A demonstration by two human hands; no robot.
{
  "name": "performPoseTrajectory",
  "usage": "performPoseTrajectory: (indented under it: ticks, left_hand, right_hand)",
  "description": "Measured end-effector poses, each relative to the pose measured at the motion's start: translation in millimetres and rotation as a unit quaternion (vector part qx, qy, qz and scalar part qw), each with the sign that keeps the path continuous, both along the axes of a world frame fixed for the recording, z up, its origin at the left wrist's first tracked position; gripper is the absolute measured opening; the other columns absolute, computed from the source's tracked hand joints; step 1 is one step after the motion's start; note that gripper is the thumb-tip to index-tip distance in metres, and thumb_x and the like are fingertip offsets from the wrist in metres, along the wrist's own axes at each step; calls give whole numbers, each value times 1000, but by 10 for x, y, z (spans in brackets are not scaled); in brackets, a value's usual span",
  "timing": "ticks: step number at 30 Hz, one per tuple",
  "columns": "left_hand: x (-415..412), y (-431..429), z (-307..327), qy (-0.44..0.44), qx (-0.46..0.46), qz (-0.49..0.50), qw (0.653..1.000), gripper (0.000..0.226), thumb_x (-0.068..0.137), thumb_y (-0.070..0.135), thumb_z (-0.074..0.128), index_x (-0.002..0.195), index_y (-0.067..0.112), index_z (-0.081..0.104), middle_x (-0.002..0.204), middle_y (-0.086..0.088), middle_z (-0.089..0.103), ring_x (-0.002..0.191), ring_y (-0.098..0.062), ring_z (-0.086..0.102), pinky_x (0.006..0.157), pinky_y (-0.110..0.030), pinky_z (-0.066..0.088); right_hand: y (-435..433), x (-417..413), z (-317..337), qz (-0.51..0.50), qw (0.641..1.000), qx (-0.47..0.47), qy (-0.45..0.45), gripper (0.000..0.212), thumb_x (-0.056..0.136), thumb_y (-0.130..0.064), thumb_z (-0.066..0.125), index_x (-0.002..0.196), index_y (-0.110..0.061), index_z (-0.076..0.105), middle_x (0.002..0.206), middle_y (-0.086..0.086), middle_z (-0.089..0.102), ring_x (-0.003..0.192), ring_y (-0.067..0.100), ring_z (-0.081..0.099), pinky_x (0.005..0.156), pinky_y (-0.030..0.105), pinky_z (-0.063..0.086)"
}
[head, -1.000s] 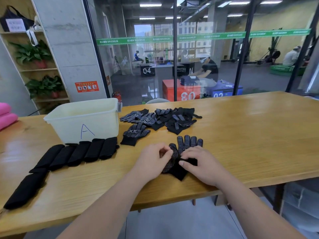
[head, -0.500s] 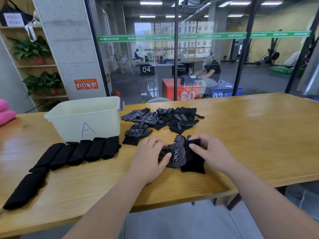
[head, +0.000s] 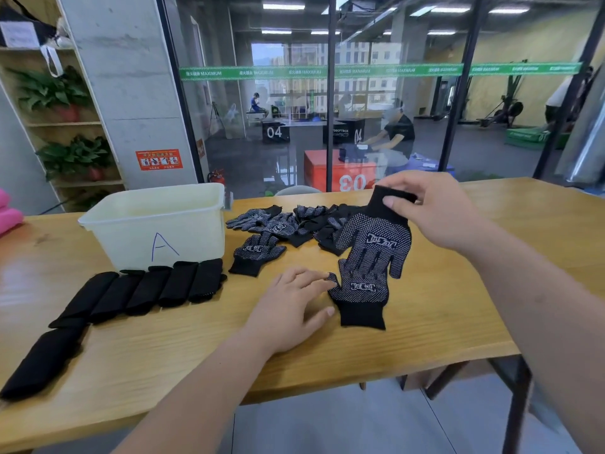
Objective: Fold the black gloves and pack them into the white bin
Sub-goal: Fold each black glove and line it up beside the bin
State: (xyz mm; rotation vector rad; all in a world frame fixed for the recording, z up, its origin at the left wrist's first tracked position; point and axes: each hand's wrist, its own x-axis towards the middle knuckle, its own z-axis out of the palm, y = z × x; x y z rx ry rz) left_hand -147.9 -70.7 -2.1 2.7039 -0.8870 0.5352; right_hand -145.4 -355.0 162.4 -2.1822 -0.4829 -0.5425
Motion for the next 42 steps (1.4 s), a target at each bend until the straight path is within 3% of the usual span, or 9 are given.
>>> performPoseTrajectory:
  ticks: [3, 8, 12, 15, 20, 23, 28, 36, 42]
  left_hand:
    - [21, -6, -4, 47, 23, -10, 999, 55, 103, 68, 39, 153, 46, 49, 161, 28, 41, 151, -8, 25, 123, -39, 24]
    - [43, -5, -5, 64, 15, -17, 998, 53, 101, 72, 41, 146, 49, 57, 153, 29, 49, 146, -6, 31, 123, -41, 28]
    - [42, 5, -16, 53, 3, -16, 998, 53, 99, 73, 44, 141, 47, 62, 149, 27, 53, 143, -5, 34, 120, -41, 32]
    - [37, 9, -14, 44, -1, -4, 999, 56, 97, 75, 45, 141, 45, 63, 146, 25, 55, 141, -3, 34, 119, -39, 33]
    - [40, 16, -38, 40, -10, 13, 999, 62, 93, 81, 46, 139, 43, 65, 143, 23, 57, 139, -8, 38, 117, -40, 35]
    - [52, 8, -38, 35, -2, 18, 999, 63, 93, 83, 45, 137, 43, 66, 141, 22, 57, 139, -9, 39, 117, -40, 36]
    - [44, -6, -32, 21, 20, 20, 999, 64, 95, 82, 40, 138, 42, 66, 145, 23, 55, 141, -8, 37, 118, -39, 33]
    - [17, -67, 37, 33, 38, 6, 999, 66, 95, 82, 41, 138, 38, 66, 143, 22, 58, 137, -3, 45, 118, -37, 37]
    - [19, -187, 20, 86, -43, 37, 995, 73, 83, 89, 50, 126, 34, 69, 126, 21, 59, 126, -7, 46, 111, -41, 42]
  right_hand:
    - [-41, -165, 145, 32, 999, 3, 20, 24, 96, -7, 75, 114, -21, 78, 107, -14, 78, 93, -7, 72, 86, 17, 57]
    - [-107, -207, 134, 73, 993, 13, 90, 23, 95, -9, 76, 110, -25, 78, 104, -9, 81, 101, 8, 76, 95, 30, 55]
    - [-103, 5, -60, 56, 990, -19, 125, 21, 94, -12, 78, 108, -27, 78, 106, -8, 80, 107, 6, 74, 108, 43, 53]
    - [-51, 123, -104, 13, 997, -23, 67, 20, 94, -12, 78, 107, -27, 79, 106, -11, 79, 103, 0, 72, 107, 37, 54]
    - [42, 87, -38, -30, 997, 11, -69, 21, 93, -11, 78, 106, -27, 79, 100, -21, 75, 89, -12, 65, 83, 17, 53]
    - [171, 22, -358, -32, 994, -74, -75, 20, 91, -17, 80, 105, -31, 81, 98, -22, 75, 85, -15, 61, 82, 10, 45]
    - [393, -151, -1231, -64, 944, -324, 28, 21, 99, -39, 67, 119, -40, 74, 116, -16, 73, 111, 14, 65, 91, 35, 52]
    - [373, -157, -1473, -100, 966, -238, -9, 21, 102, -33, 65, 120, -32, 76, 115, -10, 73, 110, 18, 65, 89, 39, 54]
    - [370, -292, -1595, -132, 958, -212, -140, 14, 93, -24, 76, 107, -23, 79, 99, -9, 63, 91, 20, 60, 70, 34, 53]
